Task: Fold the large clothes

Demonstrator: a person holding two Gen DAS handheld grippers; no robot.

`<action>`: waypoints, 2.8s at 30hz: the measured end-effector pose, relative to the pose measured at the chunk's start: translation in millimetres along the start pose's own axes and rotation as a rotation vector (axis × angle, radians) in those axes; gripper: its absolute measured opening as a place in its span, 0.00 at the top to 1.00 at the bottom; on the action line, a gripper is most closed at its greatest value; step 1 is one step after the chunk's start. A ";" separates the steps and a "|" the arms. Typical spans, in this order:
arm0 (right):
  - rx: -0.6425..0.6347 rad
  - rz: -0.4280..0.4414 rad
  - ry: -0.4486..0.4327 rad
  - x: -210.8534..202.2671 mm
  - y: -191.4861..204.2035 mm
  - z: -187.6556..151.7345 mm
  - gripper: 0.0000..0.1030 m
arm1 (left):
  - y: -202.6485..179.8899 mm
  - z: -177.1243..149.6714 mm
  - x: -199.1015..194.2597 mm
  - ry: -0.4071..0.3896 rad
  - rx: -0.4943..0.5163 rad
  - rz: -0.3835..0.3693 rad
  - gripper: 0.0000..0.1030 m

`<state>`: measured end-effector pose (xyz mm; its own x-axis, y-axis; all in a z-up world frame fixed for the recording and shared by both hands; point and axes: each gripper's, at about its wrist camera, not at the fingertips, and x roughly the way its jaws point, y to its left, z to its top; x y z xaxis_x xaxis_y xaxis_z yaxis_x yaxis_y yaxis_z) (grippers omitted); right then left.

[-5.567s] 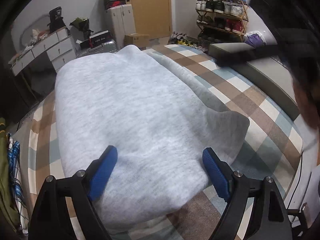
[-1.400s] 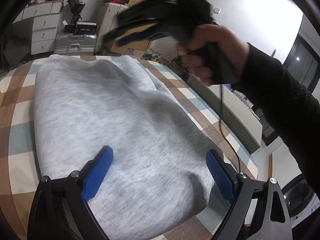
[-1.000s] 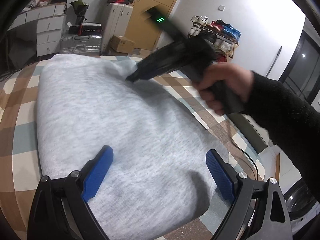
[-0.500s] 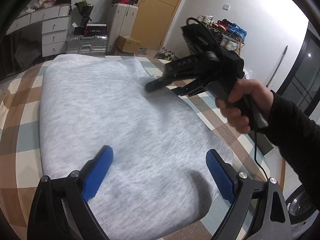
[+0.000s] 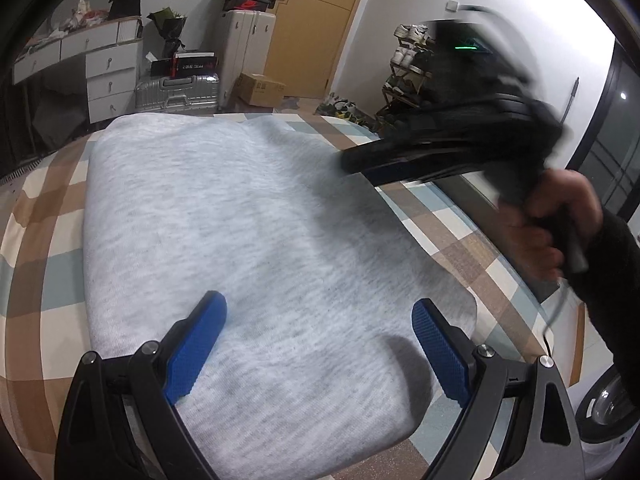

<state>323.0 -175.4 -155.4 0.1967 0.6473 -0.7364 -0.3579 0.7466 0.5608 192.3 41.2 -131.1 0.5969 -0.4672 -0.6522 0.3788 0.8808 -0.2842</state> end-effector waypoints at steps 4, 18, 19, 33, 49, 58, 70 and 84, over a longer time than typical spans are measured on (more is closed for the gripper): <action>-0.069 -0.107 -0.069 -42.4 -0.6 -40.4 0.45 | 3.5 -0.6 -1.5 -0.006 -0.018 -0.015 0.13; -0.179 -0.186 0.008 28.3 13.6 -97.4 0.46 | -6.3 -3.5 3.3 0.000 0.049 0.023 0.13; -0.190 -0.201 0.012 27.7 16.5 -98.1 0.46 | -10.6 -4.2 4.9 0.005 0.074 0.039 0.13; -0.402 -0.349 -0.126 35.0 68.1 -146.5 0.44 | 16.7 -1.0 -8.7 -0.059 -0.042 -0.189 0.13; -0.294 -0.244 -0.151 51.2 81.3 -155.1 0.48 | 76.1 8.0 -25.2 -0.044 -0.379 -0.548 0.13; -0.272 -0.126 -0.230 -5.3 73.6 -132.6 0.34 | 81.9 17.2 -59.9 0.007 -0.314 -0.120 0.12; 0.154 0.013 -0.026 21.3 -38.0 -26.5 0.37 | 109.5 16.8 6.8 0.277 -0.445 -0.185 0.13; 0.007 0.062 0.031 15.4 -17.7 -78.4 0.36 | 74.1 20.4 -12.2 0.307 -0.346 -0.121 0.12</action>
<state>260.9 -190.6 -206.4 0.1455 0.6877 -0.7113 -0.3620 0.7061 0.6086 227.5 110.6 -129.8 0.3073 -0.5691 -0.7627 0.1435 0.8200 -0.5541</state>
